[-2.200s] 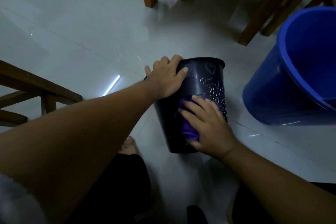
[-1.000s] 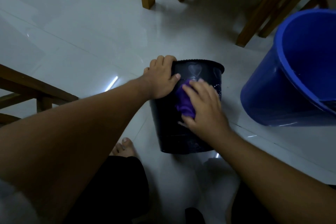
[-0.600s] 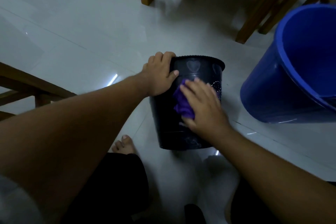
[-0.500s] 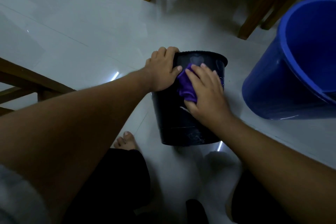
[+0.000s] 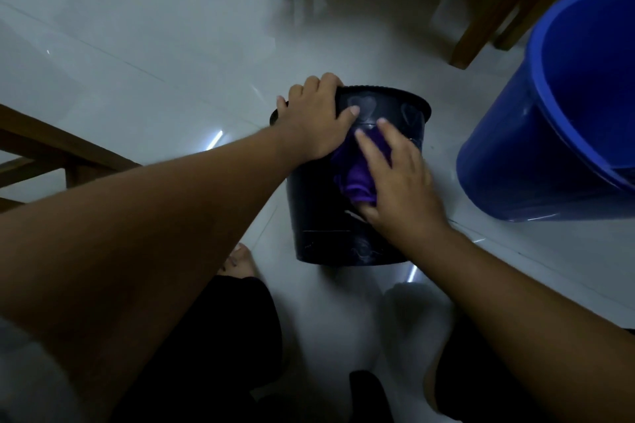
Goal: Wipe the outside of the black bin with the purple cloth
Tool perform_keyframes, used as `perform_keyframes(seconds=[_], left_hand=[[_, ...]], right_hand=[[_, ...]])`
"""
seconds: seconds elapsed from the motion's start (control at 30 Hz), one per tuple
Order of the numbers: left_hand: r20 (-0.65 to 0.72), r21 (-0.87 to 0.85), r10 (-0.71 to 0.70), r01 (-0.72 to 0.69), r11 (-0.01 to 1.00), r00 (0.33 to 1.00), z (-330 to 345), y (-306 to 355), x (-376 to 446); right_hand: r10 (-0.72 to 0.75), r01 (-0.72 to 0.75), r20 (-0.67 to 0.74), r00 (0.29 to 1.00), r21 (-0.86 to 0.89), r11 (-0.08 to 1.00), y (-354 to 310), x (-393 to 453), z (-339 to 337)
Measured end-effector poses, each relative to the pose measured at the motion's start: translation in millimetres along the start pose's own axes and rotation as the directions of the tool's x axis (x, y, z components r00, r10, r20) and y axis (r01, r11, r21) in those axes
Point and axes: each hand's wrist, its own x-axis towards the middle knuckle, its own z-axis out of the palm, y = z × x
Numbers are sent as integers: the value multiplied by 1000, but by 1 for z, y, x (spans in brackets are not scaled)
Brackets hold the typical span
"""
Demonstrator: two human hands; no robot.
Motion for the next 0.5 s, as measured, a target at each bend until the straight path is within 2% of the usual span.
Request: perform_keyframes(seconds=[0.07,0.2,0.27,0.4,0.5], left_hand=[[-12,2,5,-5,1000,1000,1,-5,1],[10,-59,69,-68,996,998,-3,-24,-2],[0,-62,122,-122,991,993,-4,-34,-7],[-21,-17,165,-165,986,986,-6,-37,-7],[45,-29,136,-134,991,990,-10,-28,-3]], right_hand=[[45,-47,20,999,95,994,-2,-2,0],[-191,192,-16,981,61,980,-2,-34,11],[-233,233,-9,972,80,969,-3,-38,13],[-202,196,16,979,181,964,-9,-27,4],[-73,79,-36,997,197,977,-23,-24,7]])
